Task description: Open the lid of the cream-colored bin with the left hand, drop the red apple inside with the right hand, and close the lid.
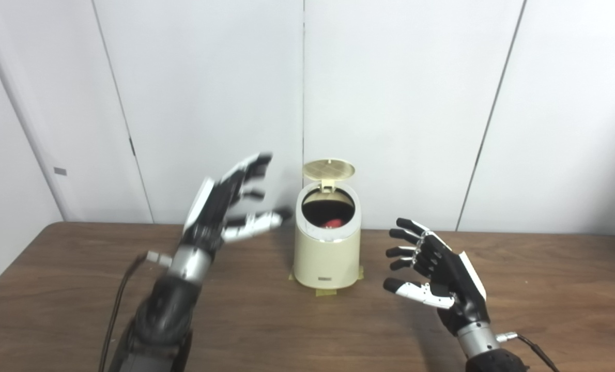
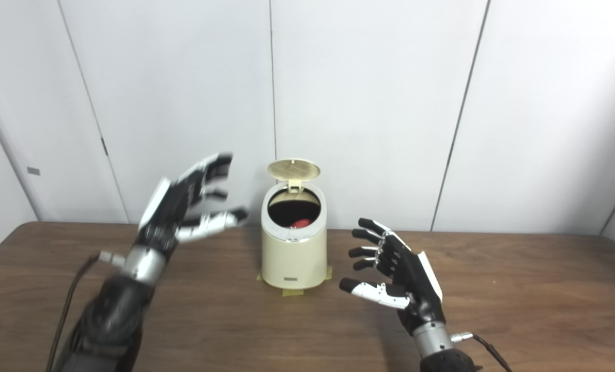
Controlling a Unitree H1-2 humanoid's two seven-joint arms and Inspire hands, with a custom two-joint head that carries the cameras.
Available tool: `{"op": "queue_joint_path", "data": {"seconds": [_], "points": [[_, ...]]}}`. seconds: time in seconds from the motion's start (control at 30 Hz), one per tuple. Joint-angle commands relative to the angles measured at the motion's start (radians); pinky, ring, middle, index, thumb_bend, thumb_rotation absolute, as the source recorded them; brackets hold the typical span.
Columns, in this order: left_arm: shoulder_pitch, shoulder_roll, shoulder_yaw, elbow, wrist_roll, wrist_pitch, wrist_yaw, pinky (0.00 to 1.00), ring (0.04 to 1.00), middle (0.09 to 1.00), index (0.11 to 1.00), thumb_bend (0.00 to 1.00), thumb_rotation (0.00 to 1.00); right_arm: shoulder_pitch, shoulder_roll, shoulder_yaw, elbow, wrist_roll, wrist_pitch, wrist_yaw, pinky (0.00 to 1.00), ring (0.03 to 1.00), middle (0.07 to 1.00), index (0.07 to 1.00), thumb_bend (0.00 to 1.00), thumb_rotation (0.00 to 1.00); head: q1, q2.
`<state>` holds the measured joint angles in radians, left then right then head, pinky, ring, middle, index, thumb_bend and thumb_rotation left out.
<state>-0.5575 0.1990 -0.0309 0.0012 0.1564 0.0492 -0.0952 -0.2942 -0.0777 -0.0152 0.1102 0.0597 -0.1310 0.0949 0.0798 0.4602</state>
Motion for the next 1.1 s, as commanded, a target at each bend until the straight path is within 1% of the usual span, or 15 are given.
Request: {"op": "queue_joint_path", "data": {"seconds": [0.0, 0.07, 0.17, 0.27, 0.43, 0.5, 0.57, 0.67, 0.73, 0.8, 0.83, 0.9, 0.97, 1.0, 1.07], "points": [[-0.073, 0.021, -0.009, 0.01, 0.026, 0.017, -0.007, 0.79, 0.893, 0.915, 0.882, 0.86, 0.3, -0.041, 0.002, -0.008, -0.024, 0.004, -0.041, -0.009, 0.53, 0.632, 0.761, 0.799, 0.85, 0.21, 0.0, 0.0], [-0.122, 0.032, -0.032, 0.041, 0.06, 0.021, -0.013, 0.86, 0.913, 0.928, 0.887, 0.87, 0.33, -0.041, 0.005, -0.007, -0.031, 0.001, -0.031, -0.013, 0.53, 0.625, 0.758, 0.794, 0.85, 0.2, -0.002, -0.001], [-0.183, 0.043, -0.06, 0.099, 0.099, 0.009, -0.019, 0.92, 0.949, 0.947, 0.89, 0.89, 0.35, -0.041, 0.009, -0.006, -0.034, -0.008, -0.029, -0.02, 0.53, 0.631, 0.758, 0.787, 0.86, 0.23, -0.009, -0.003], [-0.235, 0.054, -0.088, 0.141, 0.15, 0.023, -0.025, 0.97, 0.976, 0.966, 0.903, 0.92, 0.39, -0.041, 0.011, -0.002, -0.032, -0.007, -0.039, -0.019, 0.54, 0.631, 0.759, 0.785, 0.86, 0.22, -0.014, -0.005], [-0.318, 0.081, -0.152, 0.212, 0.239, 0.016, -0.048, 0.91, 0.996, 0.986, 0.926, 0.93, 0.43, -0.039, 0.016, 0.002, -0.044, -0.016, -0.028, -0.028, 0.53, 0.623, 0.748, 0.776, 0.85, 0.2, -0.019, -0.006], [-0.345, 0.092, -0.177, 0.231, 0.245, 0.019, -0.085, 0.91, 0.994, 0.979, 0.926, 0.93, 0.41, -0.04, 0.016, 0.002, -0.044, -0.021, -0.026, -0.032, 0.54, 0.624, 0.747, 0.773, 0.85, 0.2, -0.018, -0.005], [-0.367, 0.101, -0.199, 0.254, 0.25, 0.018, -0.117, 0.87, 0.969, 0.951, 0.912, 0.94, 0.41, -0.04, 0.019, 0.001, -0.044, -0.02, -0.028, -0.031, 0.54, 0.625, 0.748, 0.772, 0.85, 0.2, -0.018, -0.006], [-0.382, 0.108, -0.216, 0.27, 0.251, 0.009, -0.141, 0.82, 0.93, 0.909, 0.871, 0.95, 0.38, -0.041, 0.023, 0.001, -0.045, -0.017, -0.029, -0.031, 0.53, 0.621, 0.749, 0.771, 0.84, 0.19, -0.023, -0.006], [-0.381, 0.112, -0.222, 0.268, 0.257, 0.001, -0.146, 0.81, 0.911, 0.89, 0.852, 0.94, 0.37, -0.04, 0.028, 0.001, -0.054, -0.023, -0.019, -0.037, 0.52, 0.616, 0.746, 0.768, 0.85, 0.19, -0.024, -0.006], [-0.378, 0.115, -0.227, 0.265, 0.266, -0.009, -0.149, 0.77, 0.871, 0.851, 0.811, 0.94, 0.35, -0.04, 0.03, 0.002, -0.057, -0.026, -0.012, -0.039, 0.53, 0.62, 0.748, 0.769, 0.85, 0.2, -0.025, -0.007], [-0.376, 0.116, -0.228, 0.262, 0.269, -0.006, -0.154, 0.87, 0.899, 0.839, 0.788, 0.93, 0.35, -0.041, 0.031, 0.002, -0.055, -0.023, -0.014, -0.037, 0.53, 0.621, 0.749, 0.771, 0.85, 0.2, -0.025, -0.007], [-0.37, 0.117, -0.229, 0.247, 0.269, 0.019, -0.173, 0.97, 0.972, 0.857, 0.751, 0.94, 0.34, -0.043, 0.032, 0.002, -0.05, -0.013, -0.019, -0.031, 0.52, 0.616, 0.748, 0.771, 0.86, 0.2, -0.027, -0.008], [-0.362, 0.12, -0.234, 0.225, 0.282, 0.039, -0.191, 0.95, 0.993, 0.913, 0.728, 0.94, 0.34, -0.043, 0.036, 0.001, -0.053, -0.006, -0.016, -0.029, 0.52, 0.612, 0.748, 0.769, 0.86, 0.2, -0.029, -0.008], [-0.36, 0.121, -0.236, 0.218, 0.29, 0.043, -0.195, 0.91, 0.997, 0.923, 0.718, 0.94, 0.35, -0.043, 0.037, 0.0, -0.054, -0.003, -0.015, -0.028, 0.51, 0.61, 0.747, 0.768, 0.87, 0.2, -0.029, -0.008], [-0.356, 0.125, -0.243, 0.205, 0.303, 0.048, -0.201, 0.89, 0.994, 0.93, 0.712, 0.93, 0.36, -0.042, 0.038, 0.0, -0.055, -0.005, -0.014, -0.031, 0.52, 0.611, 0.747, 0.767, 0.87, 0.2, -0.029, -0.007]]}}
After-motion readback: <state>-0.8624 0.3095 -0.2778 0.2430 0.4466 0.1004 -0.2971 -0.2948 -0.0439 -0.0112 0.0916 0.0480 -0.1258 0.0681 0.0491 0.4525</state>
